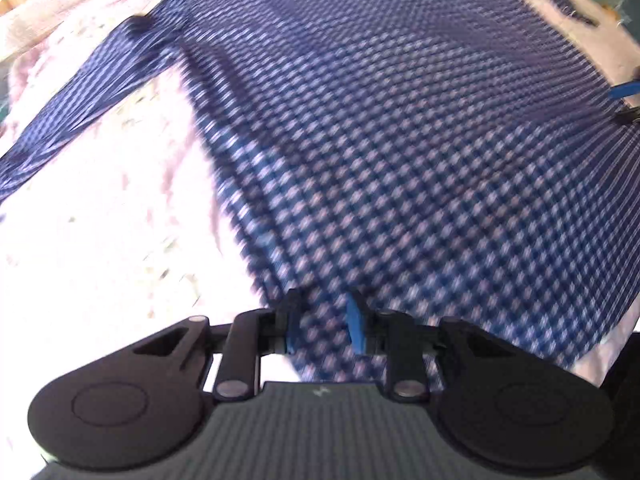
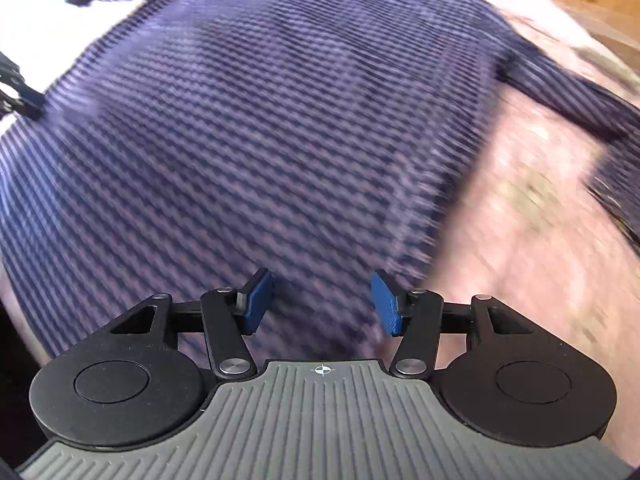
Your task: Fold clothes
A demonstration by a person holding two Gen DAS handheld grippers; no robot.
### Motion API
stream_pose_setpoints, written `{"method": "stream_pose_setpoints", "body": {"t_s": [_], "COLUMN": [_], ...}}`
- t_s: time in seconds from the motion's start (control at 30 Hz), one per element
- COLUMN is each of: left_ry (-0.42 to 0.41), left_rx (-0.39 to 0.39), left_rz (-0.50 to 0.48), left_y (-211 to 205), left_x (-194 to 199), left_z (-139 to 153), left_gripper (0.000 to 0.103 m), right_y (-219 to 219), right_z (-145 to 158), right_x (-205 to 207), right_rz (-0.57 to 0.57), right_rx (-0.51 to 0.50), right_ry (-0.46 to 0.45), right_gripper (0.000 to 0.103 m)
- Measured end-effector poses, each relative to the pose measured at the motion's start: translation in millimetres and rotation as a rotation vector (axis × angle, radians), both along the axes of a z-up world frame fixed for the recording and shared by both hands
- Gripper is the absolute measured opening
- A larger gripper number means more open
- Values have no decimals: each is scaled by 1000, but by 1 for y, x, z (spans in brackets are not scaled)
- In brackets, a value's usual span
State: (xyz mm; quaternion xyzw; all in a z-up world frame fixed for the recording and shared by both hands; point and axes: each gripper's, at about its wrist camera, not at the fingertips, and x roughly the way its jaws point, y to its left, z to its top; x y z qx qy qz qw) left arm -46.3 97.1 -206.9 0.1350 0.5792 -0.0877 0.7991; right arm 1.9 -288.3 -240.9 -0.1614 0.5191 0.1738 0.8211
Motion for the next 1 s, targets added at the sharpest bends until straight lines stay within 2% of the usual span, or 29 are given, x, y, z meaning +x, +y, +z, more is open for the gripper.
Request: {"method": "stream_pose_setpoints", "body": {"t_s": [0.03,0.07,0.1,0.17,0.27,0.33,0.37,0.4,0.47,0.53,0.6,0.67,0.77,0.83,0.9,1.0], "left_ry": [-24,-52,-81,-75,-29,2,33,62,92,60,21,-28,-87,-115,-122,-109], "left_rx": [-1,-34,-76,-124,-89,-60,-63,-64,-32,-19,-9,-45,-94,-99,-114,-134], "left_rz": [13,16,16,1,-5,-9,28,69,84,87,90,89,35,-15,-69,-137], "left_y": [-3,-12,-22,-45,-48,-49,-41,-32,-24,-18,-12,-9,-23,-41,-64,-108], "left_x": [0,0,0,-3,-26,-42,-49,-55,-65,-58,-50,-19,22,43,48,58], "left_z": [6,15,25,28,12,0,1,3,8,23,39,53,65,70,76,69], "left_gripper": [24,24,24,26,27,33,37,37,37,35,34,34,34,34,35,39], "right_y": [0,4,10,25,34,5,-10,-24,-56,-81,-111,-142,-193,-210,-220,-249], "right_z": [8,18,27,39,22,14,17,20,27,41,59,75,84,81,71,57], "right_x": [-11,-20,-28,-41,-65,-86,-95,-104,-120,-129,-129,-119,-96,-82,-64,-33], "right_rz": [-4,1,12,48,74,5,-34,-68,-135,-214,-329,-503,-794,-948,-1049,-1137], "right_rx": [-20,-13,15,78,74,131,137,120,139,170,229,337,564,685,757,776], "right_ry": [-15,-41,-68,-85,-38,-42,-43,-41,-3,24,0,-34,-96,-141,-189,-230], "right_gripper": [55,52,51,50,53,56,56,57,58,57,59,60,64,65,66,66]}}
